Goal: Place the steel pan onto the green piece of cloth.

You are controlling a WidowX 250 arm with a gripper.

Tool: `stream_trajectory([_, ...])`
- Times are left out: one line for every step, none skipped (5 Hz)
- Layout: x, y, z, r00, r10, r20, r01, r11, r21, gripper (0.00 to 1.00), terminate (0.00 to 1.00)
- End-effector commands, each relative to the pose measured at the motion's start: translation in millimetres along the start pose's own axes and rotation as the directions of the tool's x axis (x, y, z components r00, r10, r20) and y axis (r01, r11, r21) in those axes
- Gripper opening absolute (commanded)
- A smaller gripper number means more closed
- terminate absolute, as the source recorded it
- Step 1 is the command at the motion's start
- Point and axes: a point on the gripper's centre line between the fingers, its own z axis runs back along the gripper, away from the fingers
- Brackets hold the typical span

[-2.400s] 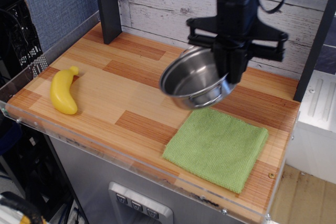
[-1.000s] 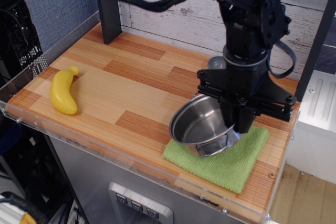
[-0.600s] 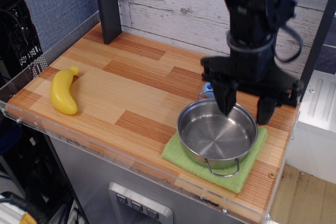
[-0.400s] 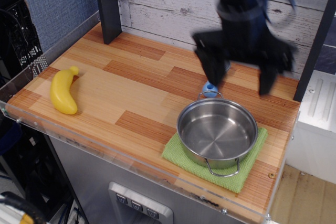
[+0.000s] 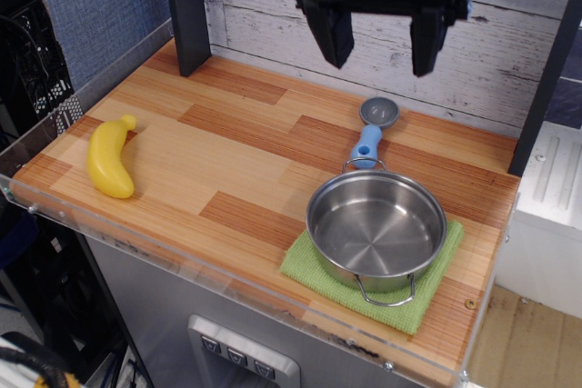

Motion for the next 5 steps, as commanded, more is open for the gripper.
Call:
stream_trajectory([11.6, 7.2, 33.4, 0.998, -0.061, -0.027, 0.059, 0.996, -0.068, 1.0, 0.0])
stream_trajectory([11.6, 7.2, 33.4, 0.998, -0.061, -0.027, 0.059, 0.996, -0.068, 1.0, 0.0])
stream_trajectory([11.6, 7.2, 33.4, 0.998, -0.061, -0.027, 0.059, 0.996, -0.068, 1.0, 0.0])
stream_trajectory([11.6, 7.2, 33.4, 0.998, -0.061, -0.027, 0.059, 0.996, -0.068, 1.0, 0.0])
stream_trajectory([11.6, 7.2, 33.4, 0.998, -0.061, -0.027, 0.059, 0.996, -0.068, 1.0, 1.0])
